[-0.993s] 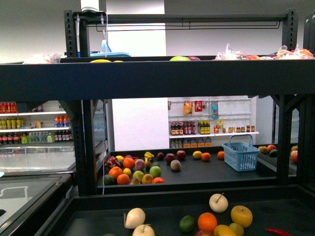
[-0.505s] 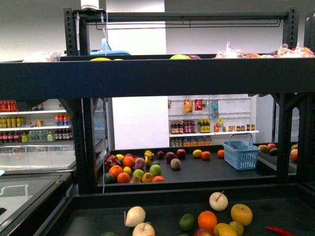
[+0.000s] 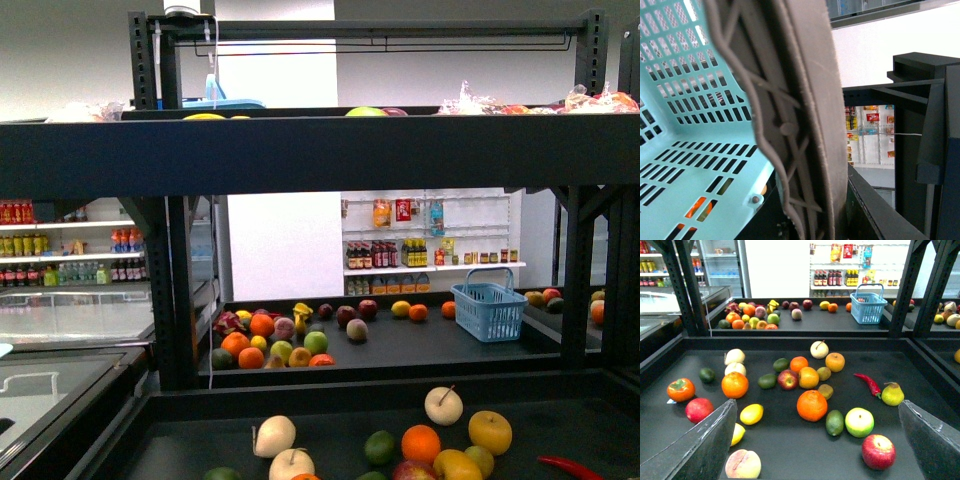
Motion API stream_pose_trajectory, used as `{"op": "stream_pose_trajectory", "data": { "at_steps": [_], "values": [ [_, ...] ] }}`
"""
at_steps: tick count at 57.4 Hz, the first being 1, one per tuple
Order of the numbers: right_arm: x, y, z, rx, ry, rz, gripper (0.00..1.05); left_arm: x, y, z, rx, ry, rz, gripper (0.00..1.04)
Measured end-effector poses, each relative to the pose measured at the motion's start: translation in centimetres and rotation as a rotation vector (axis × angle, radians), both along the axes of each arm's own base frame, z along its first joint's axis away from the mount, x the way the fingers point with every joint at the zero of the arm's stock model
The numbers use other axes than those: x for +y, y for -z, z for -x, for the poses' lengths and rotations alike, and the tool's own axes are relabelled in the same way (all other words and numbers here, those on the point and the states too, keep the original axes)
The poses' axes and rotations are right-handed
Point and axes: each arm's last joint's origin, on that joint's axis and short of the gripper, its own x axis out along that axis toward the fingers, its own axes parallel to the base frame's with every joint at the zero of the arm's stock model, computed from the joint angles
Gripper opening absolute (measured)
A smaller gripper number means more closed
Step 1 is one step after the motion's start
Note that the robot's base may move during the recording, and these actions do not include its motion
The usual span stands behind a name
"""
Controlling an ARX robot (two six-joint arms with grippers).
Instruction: Pick lemon from shelf
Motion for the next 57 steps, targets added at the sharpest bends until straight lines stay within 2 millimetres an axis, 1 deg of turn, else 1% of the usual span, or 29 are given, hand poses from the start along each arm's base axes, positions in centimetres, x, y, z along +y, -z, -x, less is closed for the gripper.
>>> {"op": "stream_pose_trajectory", "data": {
  "at_steps": [9, 17, 25, 28, 36, 37, 39, 43, 50, 53, 57],
  "values": [
    [0.0, 0.0, 0.0, 0.000, 0.000, 0.000, 0.97, -1.3, -0.7, 0.9, 0.005, 0.089, -0.078, 0.17],
    [0.0, 0.0, 0.0, 0.000, 0.000, 0.000, 0.97, -3.1, -1.9, 1.8, -0.012, 0.182, -0.138, 0.16],
    [0.0, 0.0, 0.0, 0.000, 0.000, 0.000, 0.97, -6.4, -4.5, 2.9, -0.076, 0.322, -0.200, 0.12],
    [0.0, 0.0, 0.0, 0.000, 0.000, 0.000, 0.97, -7.6, -5.2, 3.2, -0.093, 0.368, -0.211, 0.11],
    [0.0, 0.0, 0.0, 0.000, 0.000, 0.000, 0.97, -11.5, -7.0, 4.1, -0.142, 0.496, -0.280, 0.11],
    [0.0, 0.0, 0.0, 0.000, 0.000, 0.000, 0.97, -11.8, -7.1, 4.2, -0.144, 0.504, -0.282, 0.11],
    [0.0, 0.0, 0.0, 0.000, 0.000, 0.000, 0.97, -13.0, -7.2, 4.5, -0.154, 0.548, -0.297, 0.11],
    [0.0, 0.0, 0.0, 0.000, 0.000, 0.000, 0.97, -14.6, -6.9, 4.6, -0.162, 0.613, -0.306, 0.11],
    [0.0, 0.0, 0.0, 0.000, 0.000, 0.000, 0.97, -17.8, -5.5, 4.5, -0.149, 0.718, -0.292, 0.11],
    [0.0, 0.0, 0.0, 0.000, 0.000, 0.000, 0.97, -19.9, -4.5, 4.4, -0.148, 0.785, -0.272, 0.11],
    [0.0, 0.0, 0.0, 0.000, 0.000, 0.000, 0.97, -21.6, -4.2, 4.4, -0.158, 0.829, -0.267, 0.11]
  ]
}}
